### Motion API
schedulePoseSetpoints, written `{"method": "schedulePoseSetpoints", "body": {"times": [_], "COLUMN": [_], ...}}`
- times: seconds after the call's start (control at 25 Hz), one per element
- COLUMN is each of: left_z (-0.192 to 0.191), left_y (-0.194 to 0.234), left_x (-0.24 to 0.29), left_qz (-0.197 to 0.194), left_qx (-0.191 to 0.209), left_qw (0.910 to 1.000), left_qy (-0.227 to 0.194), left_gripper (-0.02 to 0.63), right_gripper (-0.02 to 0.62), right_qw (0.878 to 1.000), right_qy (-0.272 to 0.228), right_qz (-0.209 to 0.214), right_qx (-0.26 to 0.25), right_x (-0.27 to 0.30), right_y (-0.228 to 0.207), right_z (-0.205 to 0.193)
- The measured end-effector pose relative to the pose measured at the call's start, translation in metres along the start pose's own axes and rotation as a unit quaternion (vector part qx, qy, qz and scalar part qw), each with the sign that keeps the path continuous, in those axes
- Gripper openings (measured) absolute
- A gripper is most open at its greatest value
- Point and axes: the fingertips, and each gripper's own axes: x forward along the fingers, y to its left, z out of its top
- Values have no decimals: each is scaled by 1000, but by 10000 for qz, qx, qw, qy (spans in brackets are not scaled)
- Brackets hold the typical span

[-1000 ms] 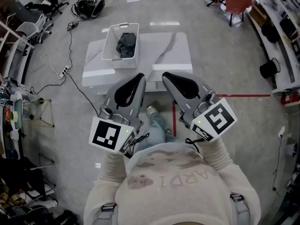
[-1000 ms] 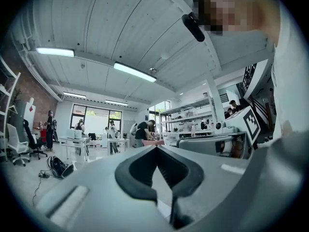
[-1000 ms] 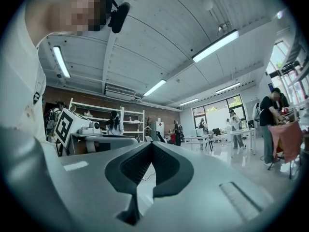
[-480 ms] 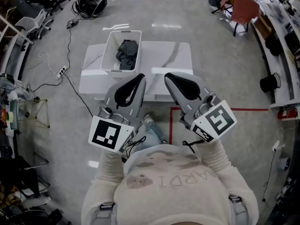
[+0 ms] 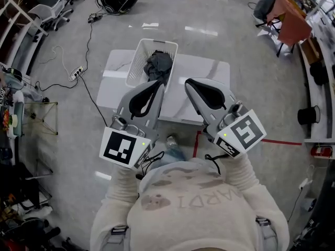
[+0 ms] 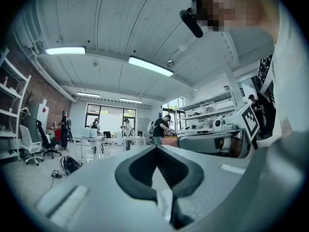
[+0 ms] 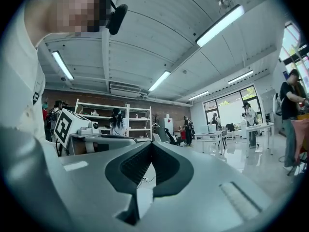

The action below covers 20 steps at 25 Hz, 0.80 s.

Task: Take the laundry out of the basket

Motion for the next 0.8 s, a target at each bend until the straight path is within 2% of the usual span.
{"method": "schedulePoseSetpoints", "body": {"times": [0.24, 0.8], "left_z": [-1, -7], "left_y": [46, 113], "left_x": [7, 10], "left_qz": [254, 1065], "left_qx": [89, 36], "left_qw": [9996, 9943], "left_qy": [23, 96], "left_gripper": [0, 0], "right_gripper": [28, 28], "right_qw": [9998, 9970], "right_qy": [105, 229], "right_qz": [137, 733], "right_qx": [14, 83], "right_x": [36, 98], "right_y": [-9, -33], "right_z": [-5, -11]}}
